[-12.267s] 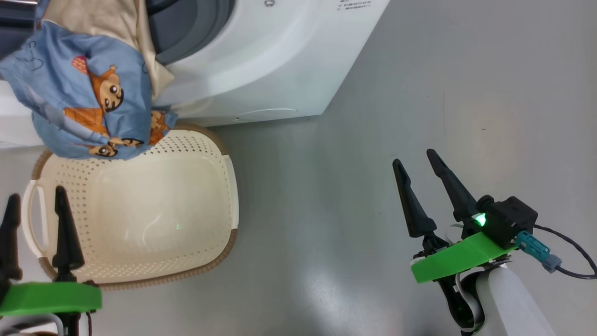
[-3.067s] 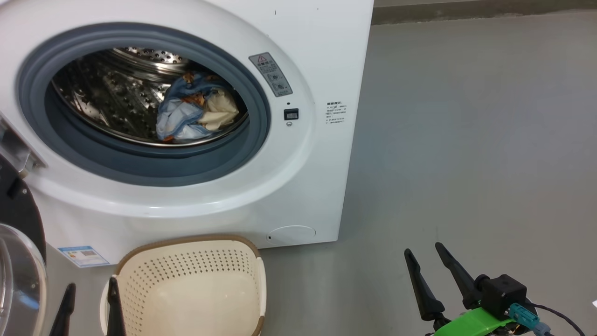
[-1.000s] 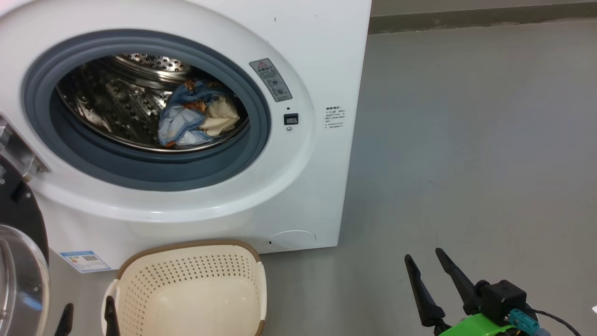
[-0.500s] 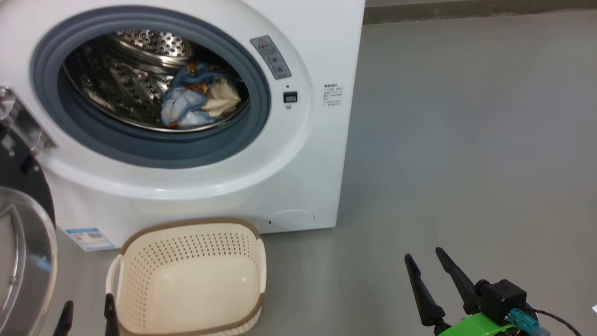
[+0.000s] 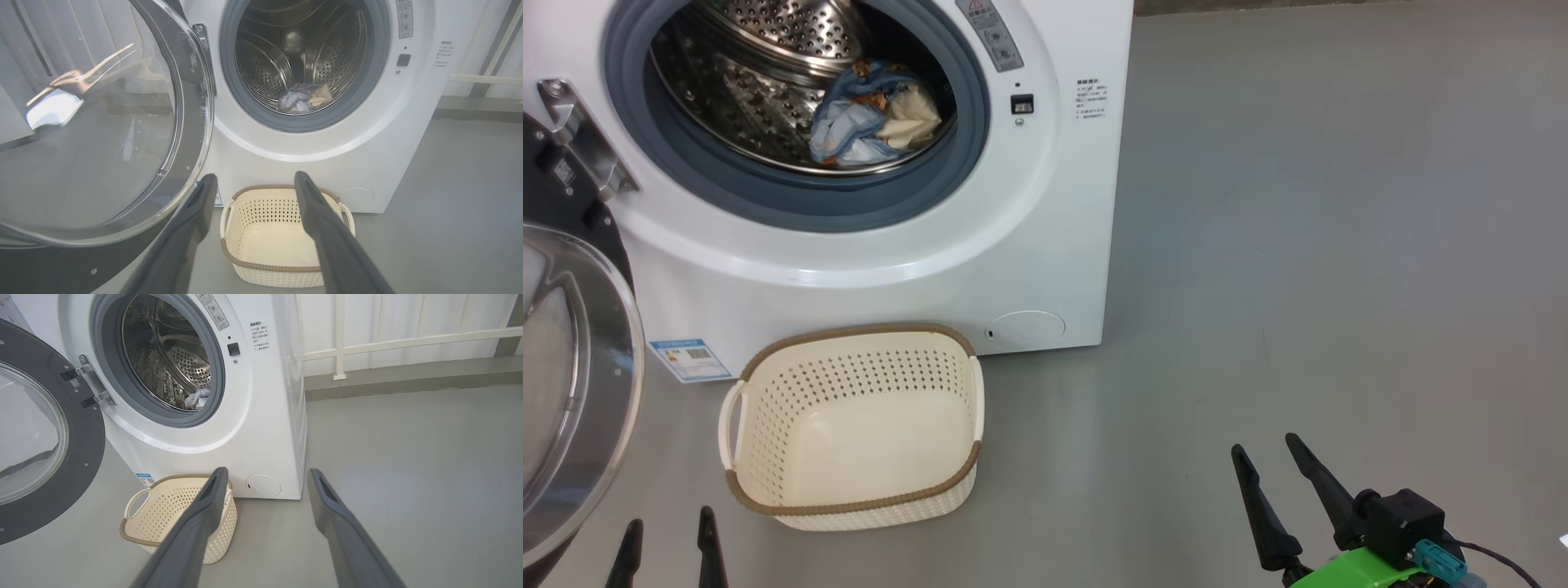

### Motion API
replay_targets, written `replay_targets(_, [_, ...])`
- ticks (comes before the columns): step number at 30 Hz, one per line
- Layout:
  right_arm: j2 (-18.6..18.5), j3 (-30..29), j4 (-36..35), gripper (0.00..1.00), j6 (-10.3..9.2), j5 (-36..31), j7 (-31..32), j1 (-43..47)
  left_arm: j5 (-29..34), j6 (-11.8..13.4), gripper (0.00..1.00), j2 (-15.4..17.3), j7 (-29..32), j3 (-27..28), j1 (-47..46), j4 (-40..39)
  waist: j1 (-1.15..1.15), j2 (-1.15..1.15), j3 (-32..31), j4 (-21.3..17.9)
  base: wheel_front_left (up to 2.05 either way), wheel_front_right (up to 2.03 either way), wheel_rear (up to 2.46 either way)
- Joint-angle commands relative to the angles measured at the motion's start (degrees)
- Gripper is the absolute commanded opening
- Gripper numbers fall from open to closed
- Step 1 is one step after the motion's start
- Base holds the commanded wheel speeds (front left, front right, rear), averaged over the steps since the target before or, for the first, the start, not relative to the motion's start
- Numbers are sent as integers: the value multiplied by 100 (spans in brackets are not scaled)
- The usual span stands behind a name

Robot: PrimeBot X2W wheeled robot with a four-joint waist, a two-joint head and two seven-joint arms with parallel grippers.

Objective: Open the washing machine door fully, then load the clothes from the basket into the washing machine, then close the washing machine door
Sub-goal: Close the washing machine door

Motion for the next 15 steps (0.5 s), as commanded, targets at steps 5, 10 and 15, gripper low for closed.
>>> replay_targets(5, [10,116,-136,100,8,-29,-28,-154,26,-30,100,33,-36,169,-261,-123,0,0,18,3,-12,12,0])
replay_targets(10, [10,119,-132,100,8,-36,-28,-138,1,-16,100,32,-36,160,-237,-125,0,0,-8,11,0,0,0])
replay_targets(15, [10,133,-132,100,8,-44,-28,-122,-14,2,100,32,-36,143,-189,-155,0,0,-32,12,0,0,0])
